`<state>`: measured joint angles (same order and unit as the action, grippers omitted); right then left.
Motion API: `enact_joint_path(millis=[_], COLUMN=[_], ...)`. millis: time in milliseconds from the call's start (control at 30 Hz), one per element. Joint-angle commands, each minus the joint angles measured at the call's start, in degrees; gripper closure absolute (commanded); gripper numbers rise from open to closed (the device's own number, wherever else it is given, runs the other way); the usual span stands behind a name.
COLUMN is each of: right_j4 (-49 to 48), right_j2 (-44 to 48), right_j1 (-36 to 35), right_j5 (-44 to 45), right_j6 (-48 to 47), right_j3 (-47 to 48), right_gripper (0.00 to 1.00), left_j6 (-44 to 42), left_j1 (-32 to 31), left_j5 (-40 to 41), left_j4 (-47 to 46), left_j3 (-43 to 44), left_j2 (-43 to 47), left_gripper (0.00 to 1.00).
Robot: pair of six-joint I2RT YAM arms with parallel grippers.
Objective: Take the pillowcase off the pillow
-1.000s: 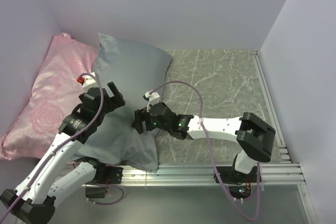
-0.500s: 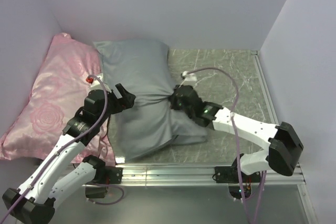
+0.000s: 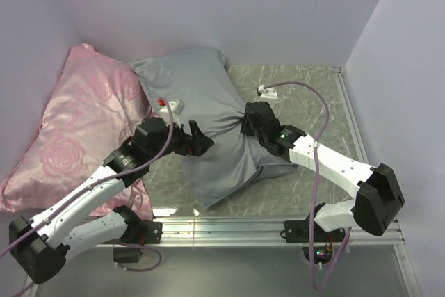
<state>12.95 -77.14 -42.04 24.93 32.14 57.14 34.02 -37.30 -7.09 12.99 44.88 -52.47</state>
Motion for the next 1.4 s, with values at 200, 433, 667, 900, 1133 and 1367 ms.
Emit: enact_joint_path(millis=[200, 433, 667, 900, 1133, 1367], right_j4=[-0.3, 0.8, 1.6, 2.7, 2.3, 1.9], right_j2=[7.3, 17.7, 29.6, 37.6, 42.2, 45.8], right_j1=[0.6, 0.6, -0.5, -3.0, -4.5, -5.7], right_j5=[0.6, -3.1, -10.8, -14.7, -17.0, -19.5], right_j6=[0.4, 1.2, 3.5, 4.9, 6.9, 8.3], right_j3=[0.8, -5.5, -16.1, -22.9, -28.3, -31.7], right_gripper=[0.32, 0.24, 0.23, 0.22, 0.22, 0.22], left_j6=[-2.9, -2.3, -1.1, -1.7, -2.5, -2.6], left_j1=[-14.4, -20.9, -21.6, -21.6, -21.6, -21.6], left_j5=[20.4, 28.7, 36.3, 40.1, 42.4, 42.1], left_j4=[6.2, 9.7, 13.9, 15.6, 17.1, 17.5], left_j3=[5.1, 7.7, 13.3, 21.6, 28.2, 27.0], left_j2=[-3.7, -9.8, -14.7, -17.9, -23.9, -21.8], left_gripper=[0.12, 0.3, 0.81, 0.86, 0.97, 1.0])
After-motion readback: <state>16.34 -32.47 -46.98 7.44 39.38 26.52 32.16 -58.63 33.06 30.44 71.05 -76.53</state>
